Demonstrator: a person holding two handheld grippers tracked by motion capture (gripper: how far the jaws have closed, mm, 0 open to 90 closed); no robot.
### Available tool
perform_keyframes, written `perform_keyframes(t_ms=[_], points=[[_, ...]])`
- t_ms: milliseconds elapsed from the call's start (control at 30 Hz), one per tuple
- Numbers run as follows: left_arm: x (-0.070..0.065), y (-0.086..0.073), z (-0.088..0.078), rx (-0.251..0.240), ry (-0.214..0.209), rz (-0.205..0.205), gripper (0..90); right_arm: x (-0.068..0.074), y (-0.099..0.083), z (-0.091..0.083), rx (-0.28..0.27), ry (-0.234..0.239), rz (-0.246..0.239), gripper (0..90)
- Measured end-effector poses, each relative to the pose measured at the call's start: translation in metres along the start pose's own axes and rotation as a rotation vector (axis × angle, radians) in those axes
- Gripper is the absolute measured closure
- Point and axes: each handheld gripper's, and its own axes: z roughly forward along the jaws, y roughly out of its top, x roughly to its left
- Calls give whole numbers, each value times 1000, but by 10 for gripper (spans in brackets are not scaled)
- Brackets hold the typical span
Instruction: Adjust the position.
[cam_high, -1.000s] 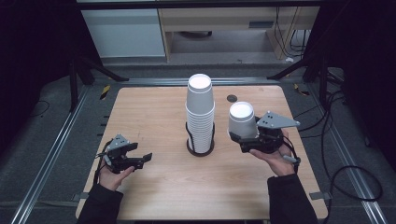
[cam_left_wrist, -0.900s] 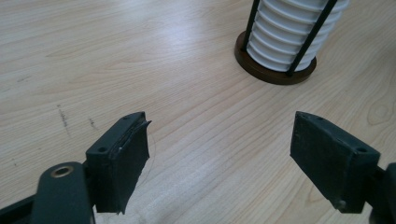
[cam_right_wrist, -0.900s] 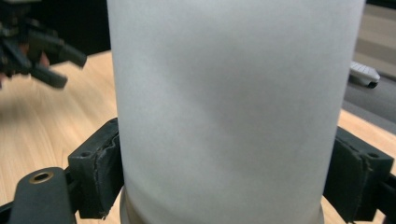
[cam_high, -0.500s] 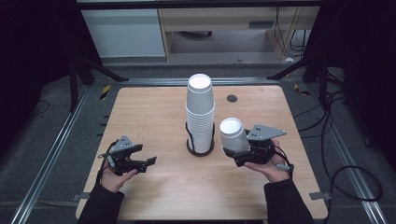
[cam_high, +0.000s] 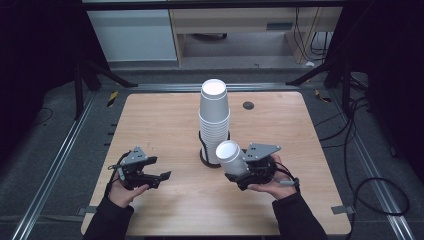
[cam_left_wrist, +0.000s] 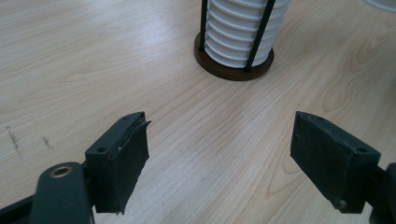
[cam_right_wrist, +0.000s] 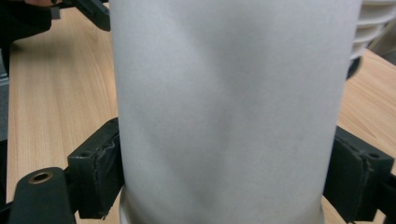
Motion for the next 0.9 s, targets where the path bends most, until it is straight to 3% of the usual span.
perform_keyframes(t_ms=[367,900], points=[[-4,3,-5,2,-26,21,190,14,10,27,51,78,-57,136],[-15,9,-7,12,-103,73,179,19,26,68,133,158,-158,136]])
